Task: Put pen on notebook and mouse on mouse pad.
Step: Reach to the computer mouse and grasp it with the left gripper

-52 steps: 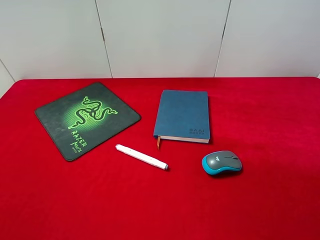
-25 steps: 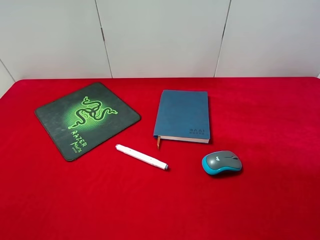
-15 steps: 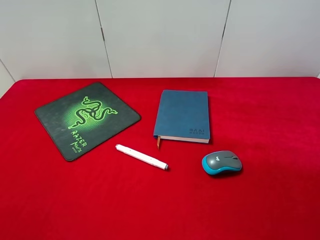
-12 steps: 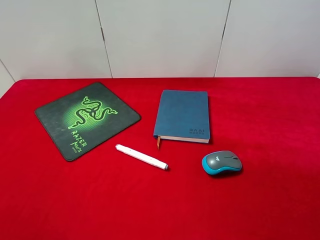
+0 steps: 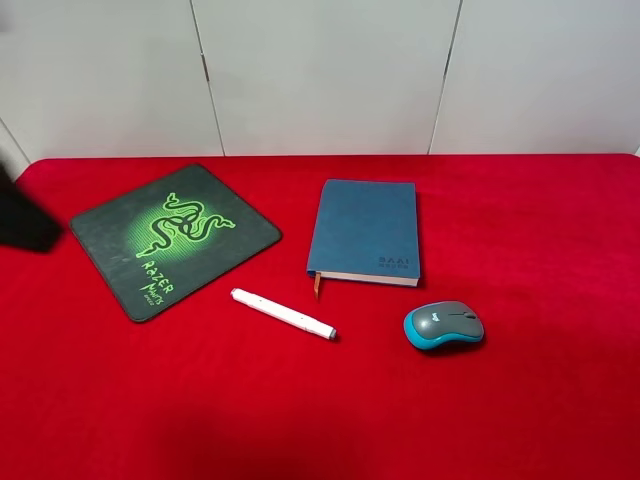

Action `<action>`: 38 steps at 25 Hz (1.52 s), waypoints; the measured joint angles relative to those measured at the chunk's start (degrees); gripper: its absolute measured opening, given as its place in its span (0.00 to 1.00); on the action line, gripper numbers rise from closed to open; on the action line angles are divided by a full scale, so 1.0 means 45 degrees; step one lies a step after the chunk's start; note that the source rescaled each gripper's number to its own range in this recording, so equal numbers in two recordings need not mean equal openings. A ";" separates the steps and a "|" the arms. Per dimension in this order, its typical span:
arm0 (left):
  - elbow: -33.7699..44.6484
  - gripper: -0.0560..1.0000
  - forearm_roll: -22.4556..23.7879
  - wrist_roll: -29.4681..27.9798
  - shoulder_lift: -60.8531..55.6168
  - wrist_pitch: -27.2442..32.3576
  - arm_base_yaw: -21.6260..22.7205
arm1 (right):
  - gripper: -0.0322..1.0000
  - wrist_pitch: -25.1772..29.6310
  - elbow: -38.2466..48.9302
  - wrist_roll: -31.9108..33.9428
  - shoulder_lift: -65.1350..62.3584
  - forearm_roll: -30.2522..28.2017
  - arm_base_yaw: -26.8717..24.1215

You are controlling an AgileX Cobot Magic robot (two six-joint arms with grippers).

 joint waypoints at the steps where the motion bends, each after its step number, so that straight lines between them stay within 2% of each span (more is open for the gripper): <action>1: -0.0302 1.00 -0.0130 0.0156 0.0651 -0.0024 -0.0280 | 1.00 0.0000 0.0000 0.0000 0.0000 0.0000 0.0000; 6: -0.1874 1.00 -0.0662 0.0974 0.3484 -0.0255 -0.1528 | 1.00 0.0000 0.0009 0.0000 0.0000 0.0000 0.0000; 20: -0.6977 1.00 -0.0771 0.2469 1.0304 0.0020 -0.4682 | 1.00 0.0000 0.0009 0.0000 0.0000 0.0000 0.0000; 29: -0.9360 1.00 -0.0797 0.3369 1.2907 0.0076 -0.5691 | 1.00 0.0000 0.0009 0.0000 0.0000 0.0000 0.0000; 38: -1.1054 1.00 -0.0787 0.4210 1.4734 -0.0792 -0.6644 | 1.00 0.0000 0.0009 0.0000 0.0000 0.0000 0.0000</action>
